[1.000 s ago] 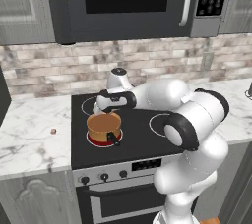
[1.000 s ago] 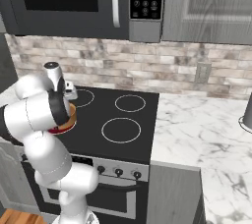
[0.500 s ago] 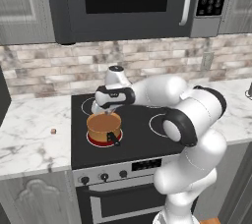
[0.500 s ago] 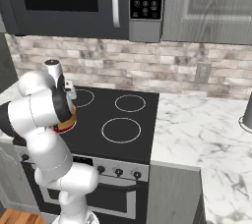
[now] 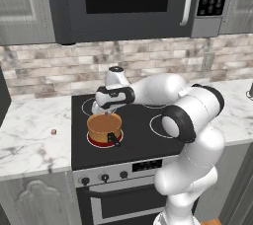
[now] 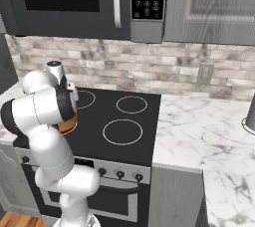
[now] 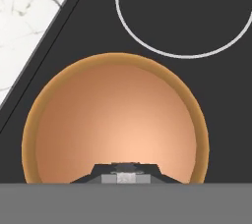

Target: Pick up the sugar cube(s) and place them in the saucepan with hot chocolate.

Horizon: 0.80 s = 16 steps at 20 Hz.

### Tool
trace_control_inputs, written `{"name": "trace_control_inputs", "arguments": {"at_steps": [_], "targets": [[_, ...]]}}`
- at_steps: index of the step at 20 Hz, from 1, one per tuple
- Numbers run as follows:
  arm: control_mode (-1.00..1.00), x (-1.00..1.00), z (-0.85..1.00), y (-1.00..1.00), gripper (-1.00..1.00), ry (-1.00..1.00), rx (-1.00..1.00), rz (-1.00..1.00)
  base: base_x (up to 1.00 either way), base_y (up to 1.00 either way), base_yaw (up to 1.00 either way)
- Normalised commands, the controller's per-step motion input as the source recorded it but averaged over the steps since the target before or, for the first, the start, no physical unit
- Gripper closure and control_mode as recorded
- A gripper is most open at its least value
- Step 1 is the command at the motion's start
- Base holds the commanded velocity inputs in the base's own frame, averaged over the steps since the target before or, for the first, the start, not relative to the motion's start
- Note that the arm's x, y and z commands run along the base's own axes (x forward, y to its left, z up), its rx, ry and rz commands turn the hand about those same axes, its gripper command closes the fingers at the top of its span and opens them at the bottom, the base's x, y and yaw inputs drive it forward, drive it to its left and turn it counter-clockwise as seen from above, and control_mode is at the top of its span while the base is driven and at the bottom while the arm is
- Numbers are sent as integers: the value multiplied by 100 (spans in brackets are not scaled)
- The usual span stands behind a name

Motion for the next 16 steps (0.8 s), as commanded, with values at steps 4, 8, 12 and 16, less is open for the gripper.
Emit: {"name": "trace_control_inputs", "arguments": {"at_steps": [4, 8, 12, 16], "targets": [[-100, 0, -23, 0, 100, 0, 0, 0, 0, 0, 0], [-100, 0, 0, 0, 100, 0, 0, 0, 0, 0, 0], [-100, 0, 0, 0, -100, 0, 0, 0, 0, 0, 0], [-100, 0, 0, 0, -100, 0, 0, 0, 0, 0, 0]]}}
